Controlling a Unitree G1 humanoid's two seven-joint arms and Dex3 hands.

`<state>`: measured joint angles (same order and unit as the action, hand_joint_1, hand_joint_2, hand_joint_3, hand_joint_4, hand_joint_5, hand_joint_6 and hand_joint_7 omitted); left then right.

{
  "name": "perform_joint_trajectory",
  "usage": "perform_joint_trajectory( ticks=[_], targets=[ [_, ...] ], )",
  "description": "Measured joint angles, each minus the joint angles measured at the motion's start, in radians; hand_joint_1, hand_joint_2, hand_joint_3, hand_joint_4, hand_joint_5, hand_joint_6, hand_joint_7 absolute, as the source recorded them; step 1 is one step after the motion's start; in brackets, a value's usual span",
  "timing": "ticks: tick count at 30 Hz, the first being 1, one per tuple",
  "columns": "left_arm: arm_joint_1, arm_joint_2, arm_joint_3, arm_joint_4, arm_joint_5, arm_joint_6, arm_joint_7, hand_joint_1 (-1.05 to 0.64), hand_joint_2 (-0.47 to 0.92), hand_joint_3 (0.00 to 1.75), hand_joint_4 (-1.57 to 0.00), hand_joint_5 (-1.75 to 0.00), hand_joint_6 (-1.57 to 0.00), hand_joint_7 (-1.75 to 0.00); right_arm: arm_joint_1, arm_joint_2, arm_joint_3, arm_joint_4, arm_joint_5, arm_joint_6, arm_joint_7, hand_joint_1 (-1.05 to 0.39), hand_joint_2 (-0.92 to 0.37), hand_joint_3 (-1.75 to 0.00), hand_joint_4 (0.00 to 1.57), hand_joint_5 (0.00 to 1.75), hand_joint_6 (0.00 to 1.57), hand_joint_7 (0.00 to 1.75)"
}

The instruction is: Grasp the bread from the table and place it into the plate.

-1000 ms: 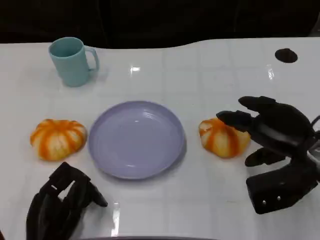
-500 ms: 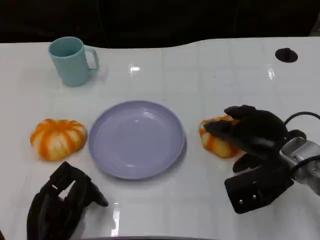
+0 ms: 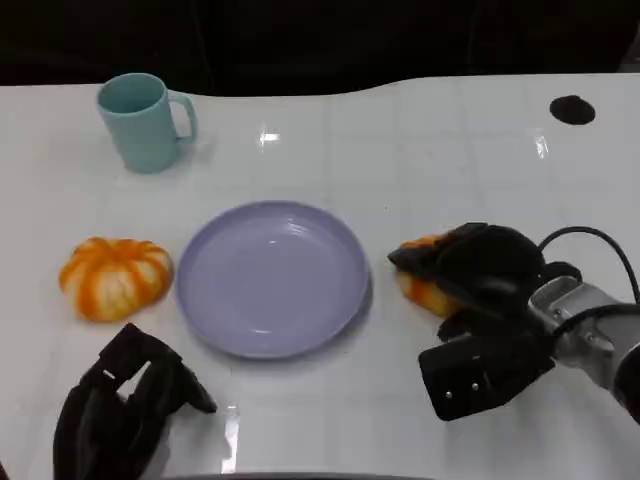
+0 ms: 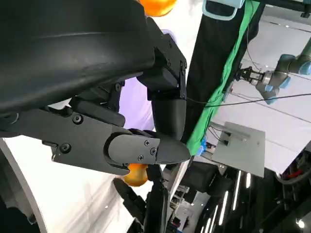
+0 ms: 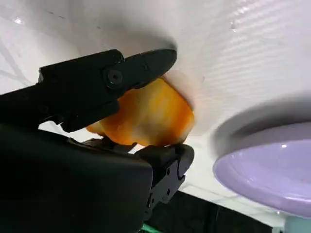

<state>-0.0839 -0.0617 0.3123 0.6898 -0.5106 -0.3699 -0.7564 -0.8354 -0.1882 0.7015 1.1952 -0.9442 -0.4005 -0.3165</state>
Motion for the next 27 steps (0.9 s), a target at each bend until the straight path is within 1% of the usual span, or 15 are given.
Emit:
perform_joint_trajectory(
  ticks=[2,4,6,7,8,11,12,13,14,16,20,23,24,26,27],
  targets=[
    [0.005,0.000,0.000,-0.003,-0.001,0.000,0.000,-0.59,0.92,0.22,-0.65,-1.75,-0.52,-1.52,0.000,0.000,0.000,0.008,0.004,-0.018,-0.035,-0.27,-0.92,-0.01,0.51,1.20,0.75,0.11],
    [0.010,-0.001,0.000,-0.009,-0.002,0.002,0.000,-0.59,0.92,0.23,-0.64,-1.75,-0.51,-1.52,0.000,0.000,0.001,0.014,0.012,-0.042,-0.062,-0.24,-0.91,-0.01,0.59,1.31,0.85,0.15],
    [0.019,-0.002,-0.001,-0.026,-0.003,0.010,0.000,-0.58,0.92,0.24,-0.64,-1.75,-0.51,-1.53,0.003,-0.001,0.001,0.022,0.016,-0.079,-0.113,-0.21,-0.92,-0.07,0.70,1.49,1.00,0.25],
    [0.023,-0.002,-0.002,-0.033,-0.003,0.013,0.000,-0.58,0.92,0.24,-0.64,-1.75,-0.51,-1.53,0.005,-0.002,0.003,0.024,0.017,-0.101,-0.149,-0.21,-0.92,-0.10,0.72,1.57,1.04,0.30],
    [0.026,-0.002,-0.003,-0.039,-0.004,0.019,0.000,-0.58,0.92,0.24,-0.64,-1.75,-0.51,-1.54,0.006,-0.004,0.008,0.026,0.015,-0.121,-0.186,-0.21,-0.92,-0.13,0.78,1.67,1.05,0.43],
    [0.029,-0.003,-0.005,-0.042,-0.004,0.022,0.001,-0.59,0.92,0.24,-0.64,-1.75,-0.51,-1.54,0.007,-0.004,0.016,0.036,0.011,-0.163,-0.272,-0.22,-0.92,-0.15,0.82,1.74,1.04,0.53],
    [0.029,-0.003,-0.005,-0.043,-0.004,0.023,0.001,-0.58,0.92,0.24,-0.64,-1.75,-0.51,-1.54,0.007,-0.004,0.017,0.042,0.011,-0.169,-0.285,-0.23,-0.91,-0.32,0.87,1.74,0.83,1.21],
    [0.029,-0.003,-0.005,-0.044,-0.004,0.023,0.001,-0.57,0.92,0.24,-0.64,-1.75,-0.51,-1.54,0.007,-0.005,0.021,0.046,0.008,-0.172,-0.298,-0.24,-0.91,-0.37,0.88,1.74,0.73,1.47],
    [0.029,-0.003,-0.005,-0.044,-0.004,0.023,0.001,-0.58,0.92,0.25,-0.64,-1.75,-0.51,-1.55,0.007,-0.005,0.024,0.047,0.003,-0.172,-0.310,-0.25,-0.92,-0.40,0.88,1.75,0.65,1.63],
    [0.029,-0.003,-0.005,-0.046,-0.004,0.023,0.001,-0.58,0.92,0.25,-0.64,-1.75,-0.51,-1.56,0.007,-0.005,0.034,0.047,-0.007,-0.172,-0.338,-0.26,-0.92,-0.42,0.87,1.75,0.62,1.72],
    [0.029,-0.003,-0.005,-0.047,-0.008,0.023,0.001,-0.58,0.92,0.25,-0.64,-1.75,-0.51,-1.55,0.007,-0.005,0.044,0.048,-0.008,-0.174,-0.375,-0.26,-0.90,-0.43,0.84,1.75,0.59,1.75],
    [0.029,-0.003,-0.005,-0.047,-0.010,0.023,0.000,-0.58,0.92,0.24,-0.64,-1.75,-0.51,-1.55,0.007,-0.004,0.020,0.048,0.020,-0.205,-0.390,-0.27,-0.91,-0.47,0.82,1.75,0.58,1.75],
    [0.029,-0.003,-0.005,-0.047,-0.010,0.023,0.000,-0.58,0.92,0.24,-0.64,-1.75,-0.51,-1.55,0.007,-0.004,0.007,0.047,0.035,-0.216,-0.391,-0.27,-0.90,-0.50,0.82,1.75,0.58,1.75],
    [0.029,-0.003,-0.006,-0.047,-0.010,0.023,0.001,-0.58,0.92,0.24,-0.64,-1.75,-0.51,-1.55,0.007,-0.004,-0.008,0.047,0.057,-0.233,-0.392,-0.27,-0.84,-0.73,0.80,1.75,0.54,1.75],
    [0.029,-0.003,-0.006,-0.047,-0.010,0.023,0.001,-0.58,0.92,0.24,-0.64,-1.75,-0.50,-1.55,0.007,-0.004,-0.020,0.046,0.066,-0.245,-0.391,-0.26,-0.78,-0.80,0.81,1.75,0.57,1.75]
  ],
)
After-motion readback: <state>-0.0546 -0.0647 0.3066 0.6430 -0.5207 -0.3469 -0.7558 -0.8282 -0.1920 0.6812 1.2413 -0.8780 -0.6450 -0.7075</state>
